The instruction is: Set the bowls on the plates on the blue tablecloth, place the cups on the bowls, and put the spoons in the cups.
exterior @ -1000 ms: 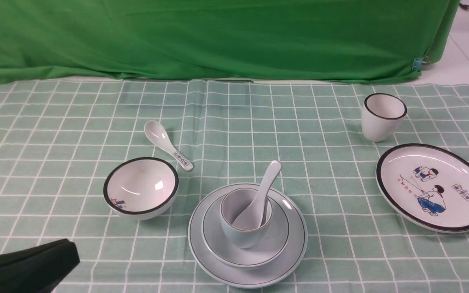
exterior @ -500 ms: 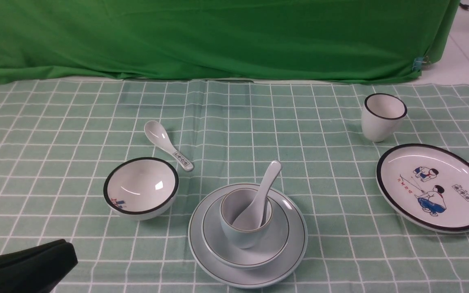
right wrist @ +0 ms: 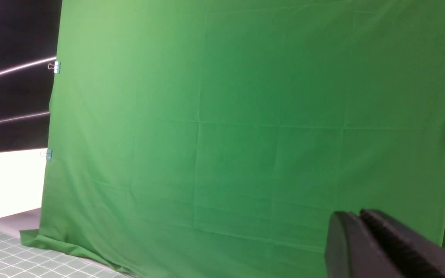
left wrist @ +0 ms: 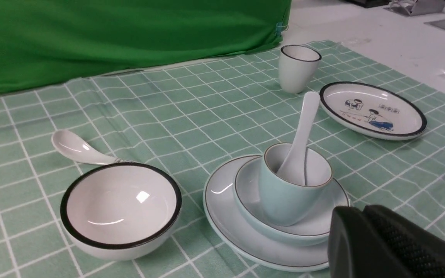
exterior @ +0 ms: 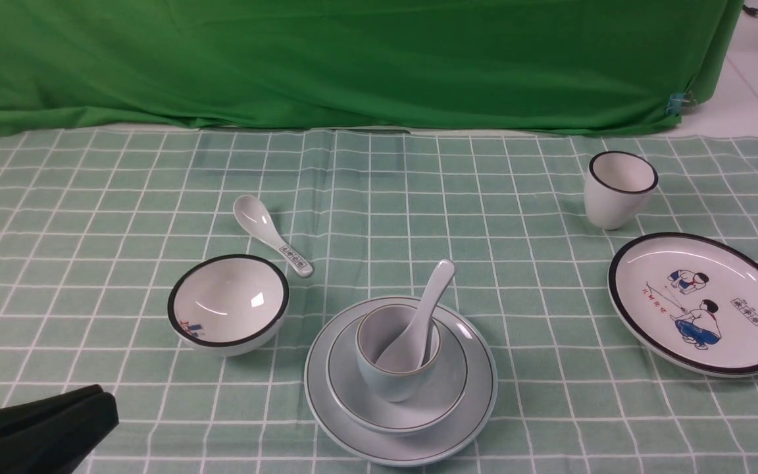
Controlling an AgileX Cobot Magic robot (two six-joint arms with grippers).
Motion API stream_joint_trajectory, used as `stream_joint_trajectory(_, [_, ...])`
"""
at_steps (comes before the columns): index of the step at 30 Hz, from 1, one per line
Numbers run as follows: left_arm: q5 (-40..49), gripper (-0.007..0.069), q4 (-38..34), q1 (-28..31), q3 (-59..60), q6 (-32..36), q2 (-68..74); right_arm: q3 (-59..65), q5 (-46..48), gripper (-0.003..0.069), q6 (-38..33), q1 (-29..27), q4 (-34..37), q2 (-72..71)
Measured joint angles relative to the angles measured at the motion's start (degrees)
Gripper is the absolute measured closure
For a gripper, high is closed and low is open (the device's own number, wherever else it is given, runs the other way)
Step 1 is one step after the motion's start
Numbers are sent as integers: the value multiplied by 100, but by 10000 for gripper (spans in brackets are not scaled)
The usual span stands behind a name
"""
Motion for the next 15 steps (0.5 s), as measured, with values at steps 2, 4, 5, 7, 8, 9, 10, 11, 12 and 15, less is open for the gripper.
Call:
stream_joint_trajectory(2, [0,613,-313,183,22,377,-84,0,20,580,6,0,0,0])
stream_joint_trajectory(4, [-49,613,-961,693,188,1185,-325,0,96,573,6,0,0,0])
stream_joint_trajectory(5, [-127,613,-1189,973,322,1451,-462,0,137,572,6,0,0,0])
stream_joint_trajectory(7, [-430,613,-1498,1609,675,1745,-776,0,196,570,6,0,0,0])
stream_joint_trajectory(8, [-581,613,-1577,1949,834,1785,-904,0,210,568,6,0,0,0])
stream_joint_trajectory(9, [-711,613,-1647,2289,1034,1796,-1058,0,226,566,6,0,0,0])
stream_joint_trajectory(10, [-837,613,-1686,2486,1190,1796,-1182,0,240,564,6,0,0,0])
stream_joint_trajectory(11, [-923,613,-1725,2909,1444,1748,-1344,0,253,561,6,0,0,0])
stream_joint_trajectory(12, [-945,613,-1735,3150,1573,1737,-1387,0,253,559,6,0,0,0])
stream_joint_trajectory(15, [-892,613,-1739,3558,1895,1709,-1433,0,253,553,6,0,0,0])
